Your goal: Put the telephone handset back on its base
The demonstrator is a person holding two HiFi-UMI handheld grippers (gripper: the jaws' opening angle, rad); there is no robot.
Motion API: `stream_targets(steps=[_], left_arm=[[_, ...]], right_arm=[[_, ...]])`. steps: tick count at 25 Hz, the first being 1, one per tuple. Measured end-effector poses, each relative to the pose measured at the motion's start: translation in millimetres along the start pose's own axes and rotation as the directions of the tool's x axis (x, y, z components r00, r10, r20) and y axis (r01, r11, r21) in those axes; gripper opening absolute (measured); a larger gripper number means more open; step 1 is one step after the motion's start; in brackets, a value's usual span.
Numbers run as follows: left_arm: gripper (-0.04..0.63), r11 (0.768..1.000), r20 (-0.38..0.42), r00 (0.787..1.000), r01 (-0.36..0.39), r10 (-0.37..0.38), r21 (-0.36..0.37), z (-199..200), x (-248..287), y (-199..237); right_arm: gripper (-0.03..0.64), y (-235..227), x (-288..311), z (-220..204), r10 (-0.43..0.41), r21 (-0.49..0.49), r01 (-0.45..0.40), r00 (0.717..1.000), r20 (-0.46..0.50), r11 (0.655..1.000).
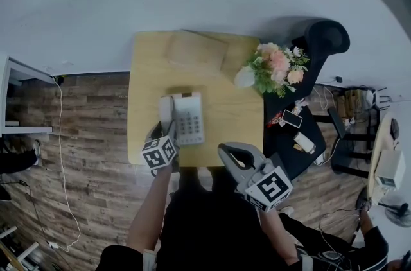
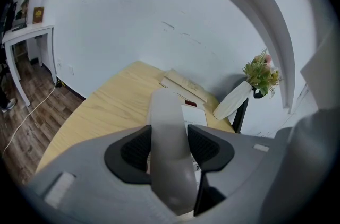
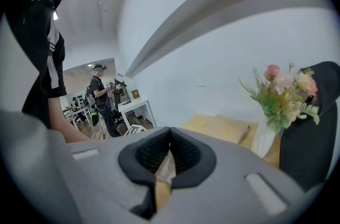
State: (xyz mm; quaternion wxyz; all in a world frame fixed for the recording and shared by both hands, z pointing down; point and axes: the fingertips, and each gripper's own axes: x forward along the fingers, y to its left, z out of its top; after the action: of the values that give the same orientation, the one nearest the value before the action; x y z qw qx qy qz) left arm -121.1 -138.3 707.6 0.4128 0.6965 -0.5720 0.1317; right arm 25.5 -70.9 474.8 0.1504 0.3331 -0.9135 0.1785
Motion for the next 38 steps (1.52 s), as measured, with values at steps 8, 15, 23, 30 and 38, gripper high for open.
stream_targets(steps=[8, 15, 23, 30, 38], left_arm=[[0.222, 0.999, -0.021, 1.000, -0.003, 0.004, 0.042, -7, 6, 2], [0.222, 0.997, -0.028, 1.000, -0.011, 0.013, 0.075, -10, 9, 4], [0.222, 0.994, -0.031, 0.999, -0.015, 0.019, 0.107, -12, 12, 5], [0.222, 0.993, -0.044, 0.999, -0.013, 0.018, 0.113, -13, 12, 5], [0.225, 0.991, -0.056, 0.998, -0.002, 0.010, 0.132, -14, 13, 2]], right_arm=[[0.002, -2, -2, -1, -0.006, 0.005, 0.006, 1.000, 0.006, 1.000], [0.002, -2, -5, -4, -0.013, 0.010, 0.013, 1.000, 0.001, 1.000], [0.002, -3, -7, -6, -0.019, 0.013, 0.019, 1.000, 0.001, 1.000], [0.002, -3, -5, -4, -0.013, 0.014, 0.013, 1.000, 0.009, 1.000], [0.002, -2, -4, -3, -0.001, 0.027, 0.001, 1.000, 0.014, 1.000]])
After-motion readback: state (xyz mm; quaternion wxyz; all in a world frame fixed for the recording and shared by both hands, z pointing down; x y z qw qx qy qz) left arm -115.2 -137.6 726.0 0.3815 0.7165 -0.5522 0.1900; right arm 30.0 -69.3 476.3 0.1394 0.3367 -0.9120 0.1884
